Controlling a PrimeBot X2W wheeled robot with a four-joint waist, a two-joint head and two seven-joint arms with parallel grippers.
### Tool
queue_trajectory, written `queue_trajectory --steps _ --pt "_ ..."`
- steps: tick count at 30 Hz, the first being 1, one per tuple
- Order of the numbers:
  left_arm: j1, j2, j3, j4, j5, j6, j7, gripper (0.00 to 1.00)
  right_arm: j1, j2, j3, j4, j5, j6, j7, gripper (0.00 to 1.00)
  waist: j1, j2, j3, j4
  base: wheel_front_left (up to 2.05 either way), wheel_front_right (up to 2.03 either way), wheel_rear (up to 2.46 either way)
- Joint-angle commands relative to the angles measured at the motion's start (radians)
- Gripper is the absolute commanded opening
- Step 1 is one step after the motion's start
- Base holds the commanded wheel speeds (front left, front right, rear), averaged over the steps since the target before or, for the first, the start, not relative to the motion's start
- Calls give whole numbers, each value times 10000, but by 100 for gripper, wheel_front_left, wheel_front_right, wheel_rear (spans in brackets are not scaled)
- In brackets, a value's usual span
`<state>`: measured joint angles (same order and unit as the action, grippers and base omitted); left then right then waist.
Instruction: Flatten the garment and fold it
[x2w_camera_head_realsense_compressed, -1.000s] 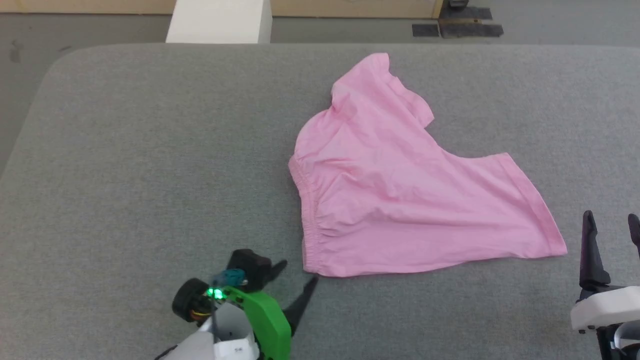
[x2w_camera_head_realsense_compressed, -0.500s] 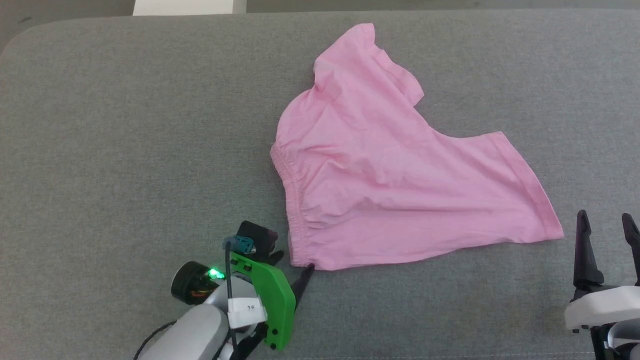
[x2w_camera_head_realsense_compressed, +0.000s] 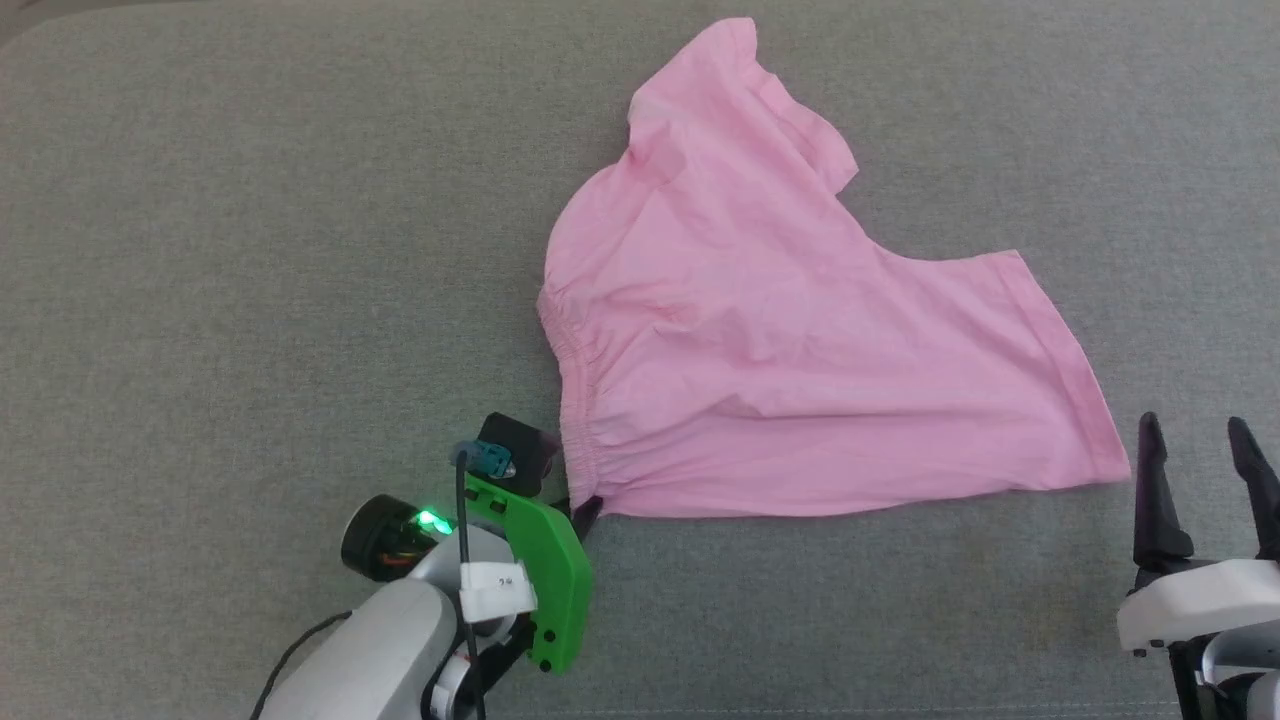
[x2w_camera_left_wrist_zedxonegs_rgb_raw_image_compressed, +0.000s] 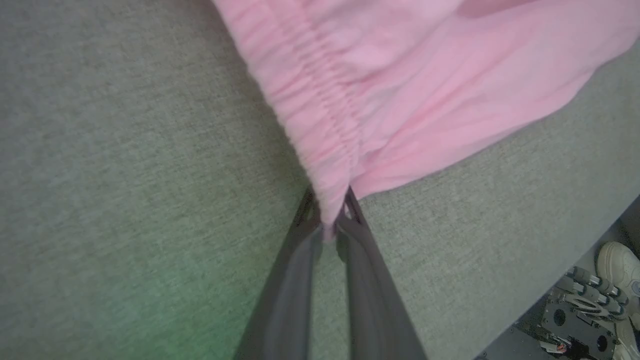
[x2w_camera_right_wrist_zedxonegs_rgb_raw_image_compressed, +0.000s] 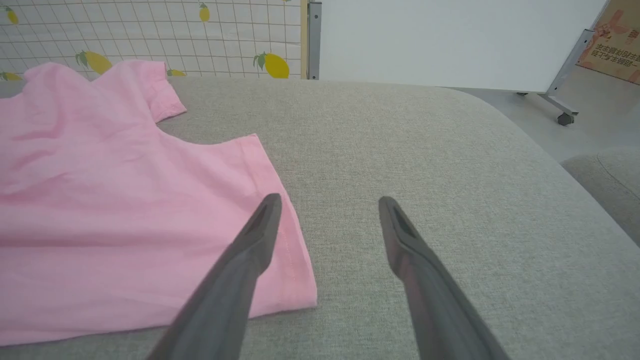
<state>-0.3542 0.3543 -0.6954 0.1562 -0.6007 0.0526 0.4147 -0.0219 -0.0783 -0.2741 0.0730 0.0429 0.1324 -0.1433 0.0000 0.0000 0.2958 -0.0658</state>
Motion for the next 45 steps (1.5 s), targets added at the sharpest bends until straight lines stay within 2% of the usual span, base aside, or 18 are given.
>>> queue_trajectory --steps 1,5,10,14,20,27,28,29,30,38,45 --pt "263 50 -113 318 -74 54 42 0 -135 -86 75 72 -105 -17 128 100 0 0 -85 80 0 0 0" --pt "327 22 90 121 -47 255 -421 0 -73 -392 363 317 319 -17 1190 100 0 0 -323 309 0 0 0" --pt "413 108 189 -377 47 399 -752 0 -28 -905 734 539 930 -17 3248 100 0 0 -483 581 0 0 0" --pt "473 131 104 -661 104 458 -729 0 -2 -1033 925 575 1405 -17 4723 100 0 0 -479 732 0 0 0" --pt "517 115 -33 -876 180 496 -741 0 129 -942 1138 374 1887 -17 5984 100 0 0 -339 810 0 0 0" --pt "433 165 -121 -967 227 464 -706 0 83 -752 913 583 1593 -17 6516 100 0 0 -98 856 0 0 0" --pt "431 198 -135 -958 223 448 -677 0 71 -765 1008 623 1617 -17 6584 56 0 0 -83 857 0 0 0" --pt "432 227 -142 -950 212 428 -658 0 59 -783 1091 634 1662 -17 6611 19 0 0 -81 854 0 0 0" --pt "440 265 -139 -935 193 406 -651 0 37 -822 1199 617 1718 -17 6595 0 0 0 -107 843 0 0 0" --pt "519 746 102 -1077 57 376 -661 0 -357 -1241 1157 79 2086 -17 5856 0 0 0 -882 630 0 0 0" --pt "-101 1503 586 -2216 -59 255 -183 0 -919 -2303 1769 -1217 3695 -17 5937 0 0 0 -1670 472 0 0 0"
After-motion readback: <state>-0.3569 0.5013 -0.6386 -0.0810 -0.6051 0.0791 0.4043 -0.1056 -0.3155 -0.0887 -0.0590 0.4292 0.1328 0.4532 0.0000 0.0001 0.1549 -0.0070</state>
